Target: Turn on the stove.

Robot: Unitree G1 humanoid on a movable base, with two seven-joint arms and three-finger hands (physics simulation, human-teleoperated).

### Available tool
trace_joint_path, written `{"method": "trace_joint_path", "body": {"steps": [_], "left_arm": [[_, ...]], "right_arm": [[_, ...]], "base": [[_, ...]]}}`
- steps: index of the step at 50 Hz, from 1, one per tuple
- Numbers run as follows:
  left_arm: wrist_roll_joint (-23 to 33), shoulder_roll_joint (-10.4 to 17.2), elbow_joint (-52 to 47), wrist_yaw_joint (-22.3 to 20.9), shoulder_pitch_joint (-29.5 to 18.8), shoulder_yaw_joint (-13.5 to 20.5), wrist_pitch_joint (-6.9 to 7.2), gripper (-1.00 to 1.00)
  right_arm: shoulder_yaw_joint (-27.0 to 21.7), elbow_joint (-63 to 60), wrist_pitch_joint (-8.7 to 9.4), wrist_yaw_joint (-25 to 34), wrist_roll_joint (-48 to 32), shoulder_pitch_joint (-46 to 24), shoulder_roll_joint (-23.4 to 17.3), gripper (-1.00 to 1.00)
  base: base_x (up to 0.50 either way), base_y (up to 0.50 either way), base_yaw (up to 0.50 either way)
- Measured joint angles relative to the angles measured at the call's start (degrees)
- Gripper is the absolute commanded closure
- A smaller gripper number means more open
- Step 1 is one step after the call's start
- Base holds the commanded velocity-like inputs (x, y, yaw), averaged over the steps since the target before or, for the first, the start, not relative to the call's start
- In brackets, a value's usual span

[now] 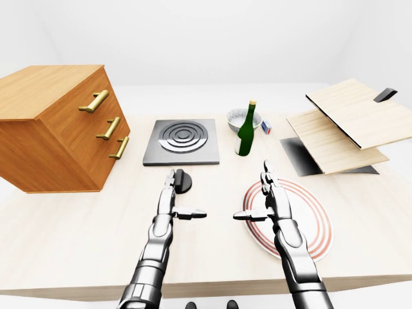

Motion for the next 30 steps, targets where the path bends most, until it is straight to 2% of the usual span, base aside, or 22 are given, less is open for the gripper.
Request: {"method": "trace_joint_path", "body": {"steps": [17,30], "left_arm": [[4.90,0.65,7.46,2.33,-6.07,-0.47,0.00,-1.00],[7.50,2.62,7.79,1.28,-6.19,-3.11,0.00,-1.00]], "right_arm": [[-0.04,1.06,-0.23,-0.22,-0.03,-0.55,-0.02,-1.00],[-0.41,0.59,0.48,-0.14,0.42,-0.72,-0.18,-1.00]], "base": [[0.00,0.00,-0.01],[0.00,0.00,0.00]]}}
